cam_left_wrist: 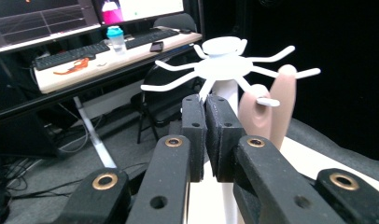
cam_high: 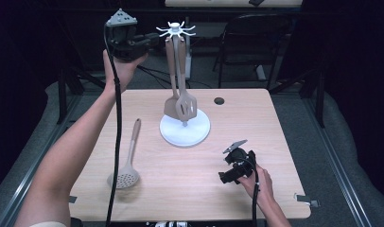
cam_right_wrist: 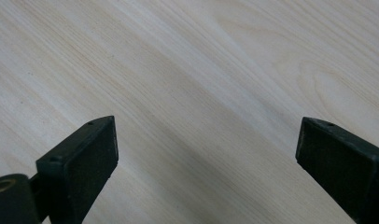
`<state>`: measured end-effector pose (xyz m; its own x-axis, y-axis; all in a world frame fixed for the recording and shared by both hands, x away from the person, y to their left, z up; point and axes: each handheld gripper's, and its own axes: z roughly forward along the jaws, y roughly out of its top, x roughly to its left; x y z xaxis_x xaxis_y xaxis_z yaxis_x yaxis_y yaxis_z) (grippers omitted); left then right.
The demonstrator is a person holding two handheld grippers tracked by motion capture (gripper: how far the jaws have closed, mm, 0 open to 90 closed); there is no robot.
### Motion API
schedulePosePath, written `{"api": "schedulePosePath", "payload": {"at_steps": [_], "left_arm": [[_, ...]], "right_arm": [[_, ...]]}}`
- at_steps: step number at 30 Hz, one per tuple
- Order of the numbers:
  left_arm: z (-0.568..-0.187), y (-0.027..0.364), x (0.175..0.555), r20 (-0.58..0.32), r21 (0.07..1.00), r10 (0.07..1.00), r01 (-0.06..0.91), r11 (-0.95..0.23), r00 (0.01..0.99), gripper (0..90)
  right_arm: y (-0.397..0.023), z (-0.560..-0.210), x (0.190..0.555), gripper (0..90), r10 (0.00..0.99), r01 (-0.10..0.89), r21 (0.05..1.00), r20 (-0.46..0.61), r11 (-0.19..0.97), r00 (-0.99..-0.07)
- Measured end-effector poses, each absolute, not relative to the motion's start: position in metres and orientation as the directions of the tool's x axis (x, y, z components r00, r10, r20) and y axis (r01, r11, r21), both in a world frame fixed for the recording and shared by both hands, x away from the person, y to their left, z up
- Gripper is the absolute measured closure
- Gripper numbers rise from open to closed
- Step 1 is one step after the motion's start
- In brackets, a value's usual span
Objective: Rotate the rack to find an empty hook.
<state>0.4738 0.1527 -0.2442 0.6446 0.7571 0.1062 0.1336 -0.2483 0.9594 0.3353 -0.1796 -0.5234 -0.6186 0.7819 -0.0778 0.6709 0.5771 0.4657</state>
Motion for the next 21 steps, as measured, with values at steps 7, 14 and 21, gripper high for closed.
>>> {"api": "schedulePosePath", "payload": {"at_steps": [7, 14, 21], "left_arm": [[-0.247, 0.149, 0.478, 0.13, 0.952, 0.765, 0.135, -0.274, 0.631, 87.2], [-0.246, 0.15, 0.487, 0.118, 0.955, 0.786, 0.148, -0.258, 0.607, 87.2], [-0.244, 0.15, 0.495, 0.114, 0.954, 0.799, 0.161, -0.254, 0.591, 87.3]], "right_arm": [[-0.18, -0.524, 0.336, 5.5, 0.782, 0.671, 0.464, -0.083, 0.579, -0.617], [-0.179, -0.524, 0.335, 5.7, 0.784, 0.672, 0.466, -0.082, 0.576, -0.615], [-0.18, -0.524, 0.336, 5.8, 0.781, 0.67, 0.46, -0.086, 0.582, -0.619]]}}
